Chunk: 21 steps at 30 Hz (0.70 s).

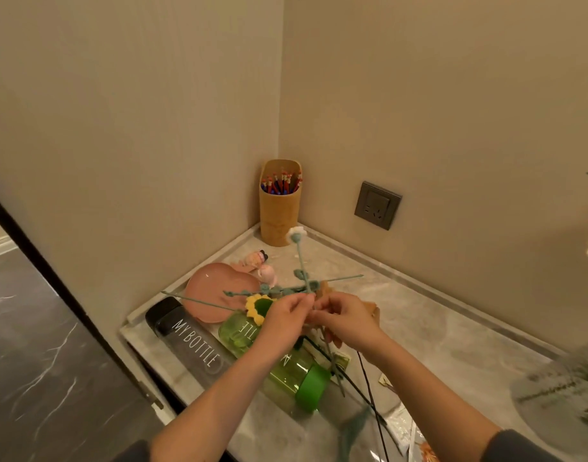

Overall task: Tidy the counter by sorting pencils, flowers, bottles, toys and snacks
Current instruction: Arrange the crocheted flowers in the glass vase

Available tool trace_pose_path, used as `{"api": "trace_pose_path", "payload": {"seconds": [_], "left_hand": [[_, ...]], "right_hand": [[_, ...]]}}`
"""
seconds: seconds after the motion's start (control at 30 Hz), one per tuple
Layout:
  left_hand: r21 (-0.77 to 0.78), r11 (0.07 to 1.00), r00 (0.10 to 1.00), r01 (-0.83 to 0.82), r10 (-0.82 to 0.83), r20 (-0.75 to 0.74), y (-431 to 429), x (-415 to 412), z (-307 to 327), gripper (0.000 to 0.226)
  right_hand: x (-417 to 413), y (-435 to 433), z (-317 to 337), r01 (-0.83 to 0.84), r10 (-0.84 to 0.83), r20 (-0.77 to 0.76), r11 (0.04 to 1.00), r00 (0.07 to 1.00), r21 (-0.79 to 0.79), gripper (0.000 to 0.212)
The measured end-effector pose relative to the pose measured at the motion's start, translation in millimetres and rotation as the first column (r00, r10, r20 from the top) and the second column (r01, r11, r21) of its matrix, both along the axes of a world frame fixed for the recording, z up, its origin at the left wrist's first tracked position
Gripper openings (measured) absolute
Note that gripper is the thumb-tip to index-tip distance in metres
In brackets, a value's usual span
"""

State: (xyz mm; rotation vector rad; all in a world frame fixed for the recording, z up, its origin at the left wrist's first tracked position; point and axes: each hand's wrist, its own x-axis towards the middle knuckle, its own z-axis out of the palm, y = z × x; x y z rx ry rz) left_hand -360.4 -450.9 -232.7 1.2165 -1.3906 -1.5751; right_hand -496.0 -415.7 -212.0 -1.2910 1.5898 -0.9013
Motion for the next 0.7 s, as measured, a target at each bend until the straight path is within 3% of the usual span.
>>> {"api": "trace_pose_path", "payload": {"seconds": [0.13,0.2,0.3,0.4,0.47,0.6,0.7], "left_hand": [[-0.130,0.985,0.991,-0.116,0.123,0.050,-19.8,6.2,14.1,0.014],[-0.081,0.984,0.988,-0.157,0.156,-0.022,-32.2,14.3,20.4,0.017],[0.034,0.982,0.971,-0.183,0.186,-0.149,-51.2,29.1,28.0,0.021],[0.074,0.979,0.961,-0.191,0.201,-0.188,-66.9,39.2,29.6,0.023],[0.066,0.978,0.964,-0.196,0.205,-0.169,-74.5,43.4,27.6,0.023],[0.053,0.982,0.972,-0.179,0.185,-0.147,-88.3,48.6,21.3,0.024],[0.088,0.984,0.974,-0.154,0.166,-0.154,-97.5,51.3,20.1,0.026]], "right_hand": [[11.4,-16.0,13.4,-0.111,0.112,0.040,0.994,0.993,-0.016,0.005],[12.8,-28.7,16.6,-0.090,0.092,0.043,0.995,0.995,-0.038,0.010],[14.6,-53.7,11.0,0.006,-0.025,-0.209,0.996,0.978,-0.092,0.011],[20.7,-78.0,-4.5,-0.051,-0.027,-0.560,0.991,0.828,-0.123,0.018],[25.0,-93.5,-15.4,-0.106,0.005,-0.687,0.989,0.727,-0.104,0.025],[32.0,-116.0,-38.0,-0.132,0.216,-0.787,0.976,0.578,0.171,0.033],[33.4,-122.9,-44.2,-0.115,0.285,-0.782,0.957,0.554,0.267,0.031]]}}
